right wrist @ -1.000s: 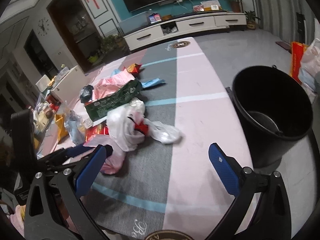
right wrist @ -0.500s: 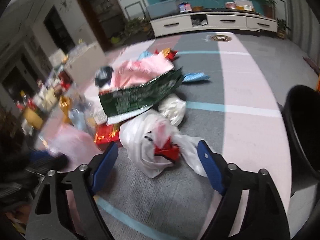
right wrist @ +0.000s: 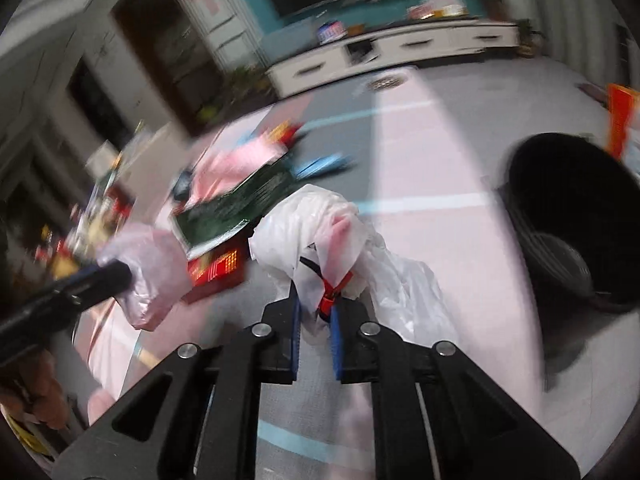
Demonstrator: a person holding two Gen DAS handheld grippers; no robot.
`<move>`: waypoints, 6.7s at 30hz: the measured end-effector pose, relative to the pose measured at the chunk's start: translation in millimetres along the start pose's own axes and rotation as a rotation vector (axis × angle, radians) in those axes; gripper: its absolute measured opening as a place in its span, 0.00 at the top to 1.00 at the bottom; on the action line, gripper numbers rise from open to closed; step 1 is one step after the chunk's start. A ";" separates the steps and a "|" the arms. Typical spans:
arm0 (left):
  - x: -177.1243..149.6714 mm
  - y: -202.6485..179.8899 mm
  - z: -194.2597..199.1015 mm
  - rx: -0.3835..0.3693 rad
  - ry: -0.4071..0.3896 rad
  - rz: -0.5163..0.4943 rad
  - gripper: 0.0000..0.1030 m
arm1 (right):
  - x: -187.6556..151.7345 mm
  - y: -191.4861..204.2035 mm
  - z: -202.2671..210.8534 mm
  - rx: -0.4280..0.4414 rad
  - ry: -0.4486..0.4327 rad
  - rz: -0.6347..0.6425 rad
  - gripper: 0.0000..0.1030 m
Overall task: Collect trash
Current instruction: 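Carry both bags over the black bin and open both tools, then grasp the yellow snack bag with the left tool while the right tool grasps the clear plastic bag, then carry the yellow bag and clear bag to the black bin and release both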
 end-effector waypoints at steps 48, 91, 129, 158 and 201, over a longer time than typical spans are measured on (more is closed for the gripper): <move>27.8 -88.1 -91.6 -0.005 0.118 -0.158 0.07 | 15.0 -103.3 67.9 -0.251 -0.125 -0.180 0.32; -65.2 244.4 106.5 0.349 -0.157 0.544 0.06 | -11.4 286.8 -118.9 0.025 0.046 0.782 0.31; -39.9 215.6 79.7 0.418 -0.196 0.423 0.74 | 20.6 194.8 -16.5 0.008 0.016 0.412 0.79; 17.3 68.9 125.0 0.227 -0.333 0.124 0.74 | 34.6 127.8 51.5 -0.074 -0.108 0.278 0.79; 81.6 -173.1 -201.2 -0.155 0.114 -0.250 0.42 | 38.1 -189.2 32.4 -0.428 -0.087 -0.278 0.46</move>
Point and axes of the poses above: each gripper's, at about its wrist camera, not at the fingertips, and z roughly against the way its jaws point, y to its left, x to its top, the point moved 4 cm from there along -z, roughly the way its jaws point, and after that the axes turned 6 degrees about -x, right-handed, at the moved point
